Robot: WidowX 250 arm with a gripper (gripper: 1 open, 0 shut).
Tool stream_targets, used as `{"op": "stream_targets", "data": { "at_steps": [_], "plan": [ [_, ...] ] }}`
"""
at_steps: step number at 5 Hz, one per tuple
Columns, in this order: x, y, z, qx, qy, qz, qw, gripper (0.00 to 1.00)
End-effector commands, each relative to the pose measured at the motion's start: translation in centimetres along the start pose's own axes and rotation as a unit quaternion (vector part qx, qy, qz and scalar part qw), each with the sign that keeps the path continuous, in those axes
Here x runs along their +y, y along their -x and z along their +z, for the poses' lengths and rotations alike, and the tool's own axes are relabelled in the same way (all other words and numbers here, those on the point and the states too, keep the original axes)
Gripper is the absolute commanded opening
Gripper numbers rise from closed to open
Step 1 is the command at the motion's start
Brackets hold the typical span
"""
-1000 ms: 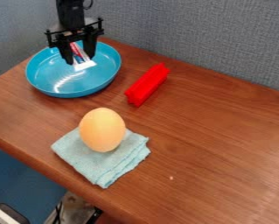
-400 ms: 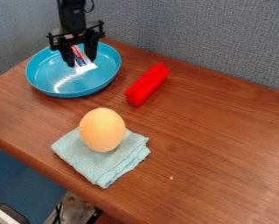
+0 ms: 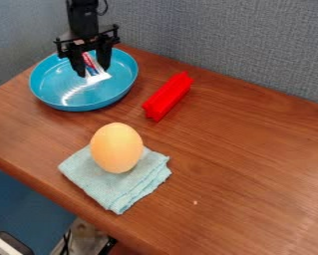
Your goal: Put the toothpaste on the blue plate
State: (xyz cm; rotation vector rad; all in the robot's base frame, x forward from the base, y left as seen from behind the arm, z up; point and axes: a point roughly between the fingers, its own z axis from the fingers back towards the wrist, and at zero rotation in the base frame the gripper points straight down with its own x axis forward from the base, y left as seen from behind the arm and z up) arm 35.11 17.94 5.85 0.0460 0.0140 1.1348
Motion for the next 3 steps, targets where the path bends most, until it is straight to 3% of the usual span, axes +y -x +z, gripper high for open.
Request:
{"op": "stream_targets", "data": {
  "at_steps": [1, 3],
  "plan": [
    [-0.5, -0.6, 2.4, -0.025, 0.017, 0.0, 0.9996, 1.0],
    [-0.1, -0.9, 3.6, -0.019, 0.021, -0.011, 0.9995, 1.0]
  ]
}}
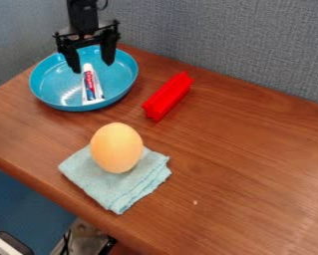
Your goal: Put the toothpaste on the blue plate
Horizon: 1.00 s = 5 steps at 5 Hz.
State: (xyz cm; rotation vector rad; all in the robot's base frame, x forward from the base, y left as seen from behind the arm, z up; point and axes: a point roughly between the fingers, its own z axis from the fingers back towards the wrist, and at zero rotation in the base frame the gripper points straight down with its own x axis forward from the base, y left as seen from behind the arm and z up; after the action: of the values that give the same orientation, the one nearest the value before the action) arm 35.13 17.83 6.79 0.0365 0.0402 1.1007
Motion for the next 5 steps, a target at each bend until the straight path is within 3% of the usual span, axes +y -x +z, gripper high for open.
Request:
{"op": "stream_targets", "data": {
  "at_steps": [1, 5],
  "plan": [
    [0.2, -1.0, 3.4, -0.029, 0.029, -0.003, 0.9992, 1.0],
    [0.7, -1.2, 5.0, -0.023, 0.045, -0.023, 0.9985, 1.0]
  ]
}}
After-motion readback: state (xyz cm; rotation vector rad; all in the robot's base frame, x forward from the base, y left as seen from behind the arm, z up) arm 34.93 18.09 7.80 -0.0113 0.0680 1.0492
